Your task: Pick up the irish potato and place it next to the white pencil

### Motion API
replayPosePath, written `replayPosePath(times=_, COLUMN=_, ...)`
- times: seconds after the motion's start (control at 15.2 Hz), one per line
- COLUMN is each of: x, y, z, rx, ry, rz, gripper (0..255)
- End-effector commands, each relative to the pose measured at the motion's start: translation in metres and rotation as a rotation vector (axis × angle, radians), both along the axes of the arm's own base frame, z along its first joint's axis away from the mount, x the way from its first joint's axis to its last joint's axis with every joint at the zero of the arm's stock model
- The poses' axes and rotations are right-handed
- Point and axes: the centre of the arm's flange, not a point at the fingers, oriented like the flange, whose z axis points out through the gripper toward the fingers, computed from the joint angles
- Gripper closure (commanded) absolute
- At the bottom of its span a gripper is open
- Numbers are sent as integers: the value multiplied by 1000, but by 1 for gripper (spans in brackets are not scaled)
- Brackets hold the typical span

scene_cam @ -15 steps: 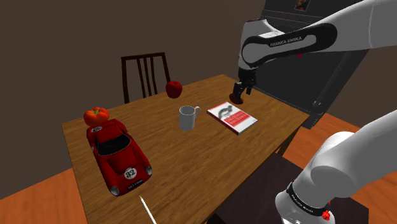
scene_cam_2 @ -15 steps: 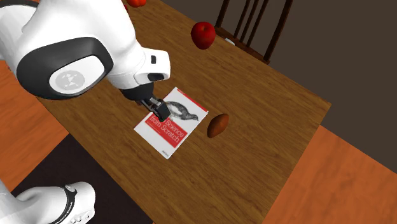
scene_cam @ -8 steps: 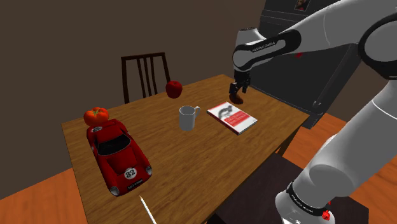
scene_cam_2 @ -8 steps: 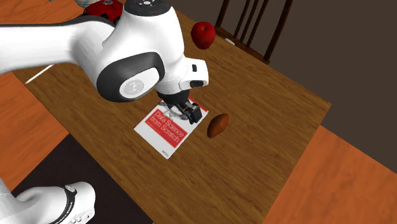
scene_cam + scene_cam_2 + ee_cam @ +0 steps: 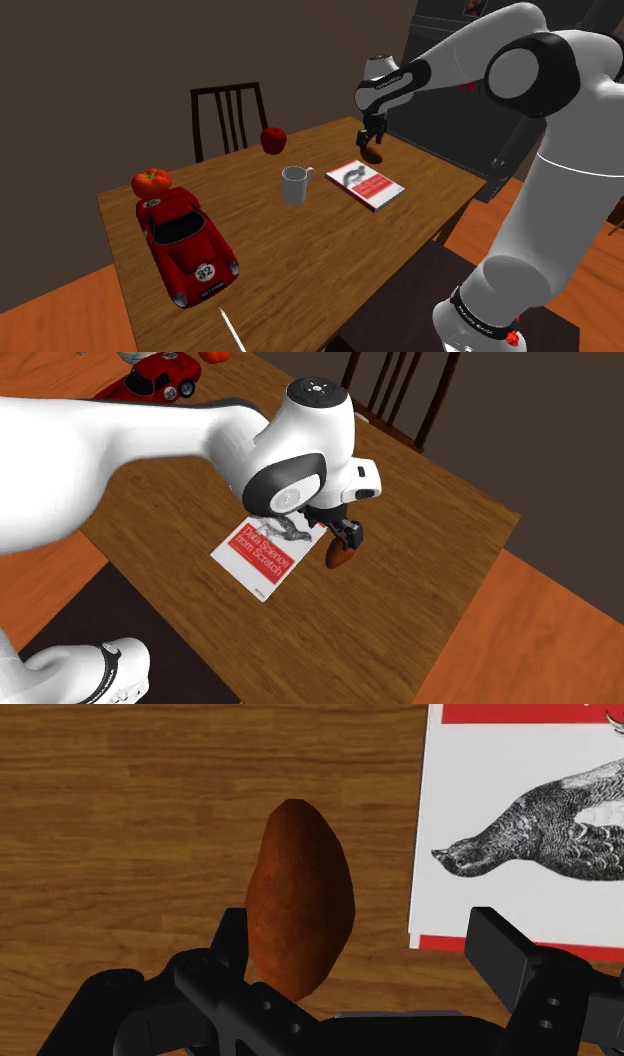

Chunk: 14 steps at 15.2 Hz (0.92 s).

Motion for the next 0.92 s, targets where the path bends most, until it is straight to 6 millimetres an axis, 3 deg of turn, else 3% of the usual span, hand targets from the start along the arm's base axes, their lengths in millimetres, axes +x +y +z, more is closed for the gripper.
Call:
replayPosePath(times=0.0, x=15, y=-23, z=-10, rx=-9, ry=-1, rz=-5, gripper=0)
replayPosePath(times=0.53, x=14, y=-31, z=-50, rx=-10, ry=-2, rz=-5, gripper=0)
replayPosePath(times=0.86, x=14, y=-31, z=-50, rx=-10, ry=-2, rz=-5, gripper=0)
